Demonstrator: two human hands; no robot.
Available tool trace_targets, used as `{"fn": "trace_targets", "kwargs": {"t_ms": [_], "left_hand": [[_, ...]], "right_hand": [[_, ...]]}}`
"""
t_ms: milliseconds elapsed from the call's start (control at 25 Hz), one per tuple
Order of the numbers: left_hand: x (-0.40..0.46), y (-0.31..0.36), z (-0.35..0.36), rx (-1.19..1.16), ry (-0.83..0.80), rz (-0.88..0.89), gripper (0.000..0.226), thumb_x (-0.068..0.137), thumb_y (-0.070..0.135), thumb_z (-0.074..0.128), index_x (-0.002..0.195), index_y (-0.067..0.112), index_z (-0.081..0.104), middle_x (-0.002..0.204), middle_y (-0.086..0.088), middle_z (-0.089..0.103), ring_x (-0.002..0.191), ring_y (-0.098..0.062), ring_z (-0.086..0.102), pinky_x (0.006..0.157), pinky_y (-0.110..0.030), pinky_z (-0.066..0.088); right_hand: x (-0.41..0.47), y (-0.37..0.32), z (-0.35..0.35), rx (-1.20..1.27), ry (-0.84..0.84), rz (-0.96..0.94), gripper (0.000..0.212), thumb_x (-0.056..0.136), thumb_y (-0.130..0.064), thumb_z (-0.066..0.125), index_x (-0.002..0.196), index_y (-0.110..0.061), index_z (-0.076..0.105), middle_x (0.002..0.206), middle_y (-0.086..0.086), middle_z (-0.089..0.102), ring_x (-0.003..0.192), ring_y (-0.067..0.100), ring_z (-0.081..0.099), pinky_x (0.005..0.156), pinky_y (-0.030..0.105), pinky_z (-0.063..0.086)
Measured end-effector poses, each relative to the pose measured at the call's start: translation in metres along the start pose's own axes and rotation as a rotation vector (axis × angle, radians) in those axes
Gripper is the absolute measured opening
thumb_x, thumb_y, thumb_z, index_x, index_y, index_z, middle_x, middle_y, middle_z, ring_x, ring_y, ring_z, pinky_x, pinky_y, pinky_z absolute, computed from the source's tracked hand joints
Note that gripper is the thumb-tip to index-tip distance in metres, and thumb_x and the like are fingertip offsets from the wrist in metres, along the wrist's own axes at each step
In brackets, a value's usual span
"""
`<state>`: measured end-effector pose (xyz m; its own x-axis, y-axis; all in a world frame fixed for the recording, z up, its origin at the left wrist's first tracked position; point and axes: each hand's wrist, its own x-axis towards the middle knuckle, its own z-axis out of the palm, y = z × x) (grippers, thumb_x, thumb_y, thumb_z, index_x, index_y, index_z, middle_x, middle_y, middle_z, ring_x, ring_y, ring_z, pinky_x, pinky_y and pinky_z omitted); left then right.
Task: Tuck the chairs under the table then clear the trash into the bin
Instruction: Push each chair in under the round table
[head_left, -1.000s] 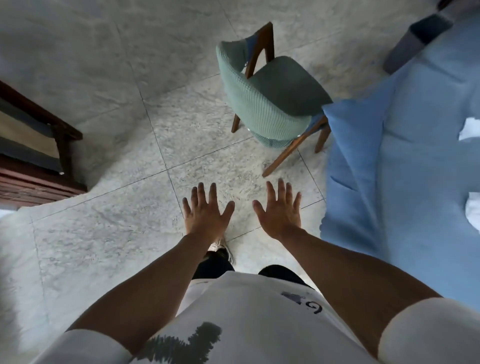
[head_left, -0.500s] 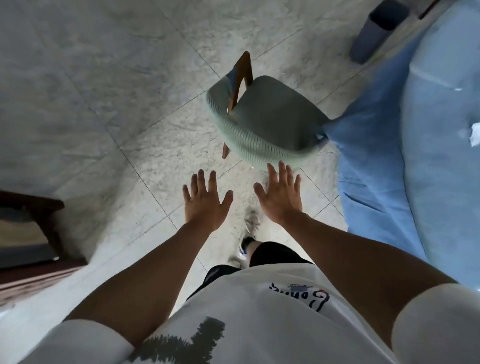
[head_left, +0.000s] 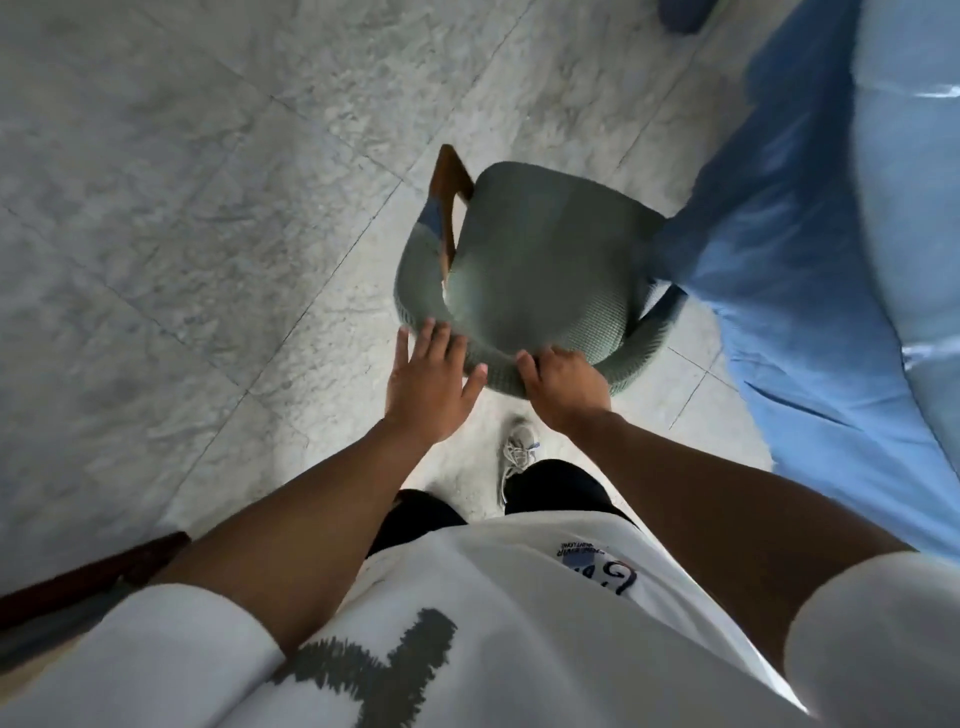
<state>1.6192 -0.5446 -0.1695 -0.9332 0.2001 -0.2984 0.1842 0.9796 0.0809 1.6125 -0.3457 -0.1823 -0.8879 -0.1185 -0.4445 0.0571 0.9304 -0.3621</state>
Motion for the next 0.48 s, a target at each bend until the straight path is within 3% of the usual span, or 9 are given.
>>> {"fn": "trace_targets", "kwargs": {"t_ms": [160,280,400,480], "left_hand": [[0.043,-0.017,0.004,0.055,-0.117,0.257,0.083,0.095,0.068,0.014,0.125,0.013,0.068,0.132,-0.009,0.067,0.136,-0.030,0.050,0.122,-0.056,0.019],[0.064,-0.034,0.001,0.094,-0.204,0.492,0.099,0.083,0.089,0.013,0.128,0.018,0.064,0.127,-0.003,0.069,0.121,-0.026,0.060,0.110,-0.050,0.035],[0.072,-0.055,0.001,0.171,-0.207,0.715,0.068,0.090,0.073,0.044,0.130,0.021,0.059,0.125,-0.001,0.068,0.115,-0.025,0.061,0.096,-0.043,0.043],[0.074,-0.069,0.003,0.196,-0.197,0.795,0.054,0.092,0.061,0.055,0.128,0.021,0.059,0.121,0.000,0.068,0.112,-0.025,0.063,0.092,-0.042,0.045]], "right_hand": [[0.015,0.011,-0.005,-0.009,-0.134,0.130,0.061,0.099,-0.063,0.024,0.097,-0.021,0.067,0.102,0.009,0.070,0.099,0.032,0.065,0.081,0.040,0.050],[0.012,0.008,0.007,-0.017,-0.069,0.226,0.068,0.096,-0.072,0.020,0.091,-0.025,0.069,0.093,0.006,0.072,0.091,0.030,0.066,0.074,0.037,0.047],[0.009,-0.002,0.017,-0.050,0.010,0.288,0.074,0.091,-0.076,0.012,0.088,-0.028,0.068,0.081,0.004,0.069,0.082,0.029,0.065,0.072,0.038,0.050],[0.007,-0.014,0.026,-0.030,0.043,0.341,0.069,0.093,-0.074,0.015,0.088,-0.028,0.067,0.078,0.003,0.067,0.081,0.029,0.064,0.070,0.037,0.048]]}}
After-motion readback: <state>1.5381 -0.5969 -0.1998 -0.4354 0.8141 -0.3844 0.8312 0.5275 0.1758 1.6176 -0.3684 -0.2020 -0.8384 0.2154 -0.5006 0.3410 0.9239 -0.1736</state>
